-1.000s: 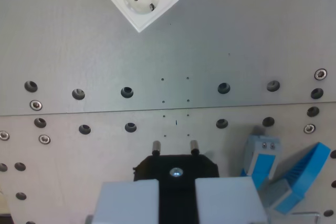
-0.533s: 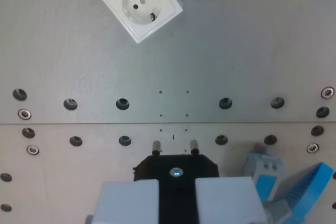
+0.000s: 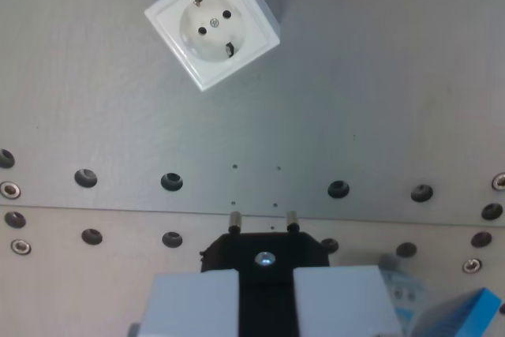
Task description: Move above the white socket
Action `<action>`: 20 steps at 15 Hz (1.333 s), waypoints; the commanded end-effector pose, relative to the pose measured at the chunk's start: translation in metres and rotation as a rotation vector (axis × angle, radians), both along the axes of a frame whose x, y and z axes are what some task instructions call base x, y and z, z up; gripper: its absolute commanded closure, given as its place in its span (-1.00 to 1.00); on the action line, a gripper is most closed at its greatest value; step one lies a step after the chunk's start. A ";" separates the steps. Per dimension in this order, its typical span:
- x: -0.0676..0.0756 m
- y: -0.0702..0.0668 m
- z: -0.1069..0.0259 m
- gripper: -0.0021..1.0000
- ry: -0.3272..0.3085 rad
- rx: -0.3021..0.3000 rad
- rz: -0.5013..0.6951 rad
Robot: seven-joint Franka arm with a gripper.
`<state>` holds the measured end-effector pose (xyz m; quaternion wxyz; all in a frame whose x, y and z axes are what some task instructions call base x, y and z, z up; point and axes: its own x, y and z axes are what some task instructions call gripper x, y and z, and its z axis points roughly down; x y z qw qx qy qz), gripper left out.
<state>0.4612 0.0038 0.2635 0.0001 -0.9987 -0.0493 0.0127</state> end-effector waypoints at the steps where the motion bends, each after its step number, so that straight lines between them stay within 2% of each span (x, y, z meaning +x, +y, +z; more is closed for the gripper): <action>1: -0.001 0.001 -0.016 1.00 -0.088 -0.013 0.112; 20: 0.012 0.001 -0.110 1.00 -0.098 -0.030 0.216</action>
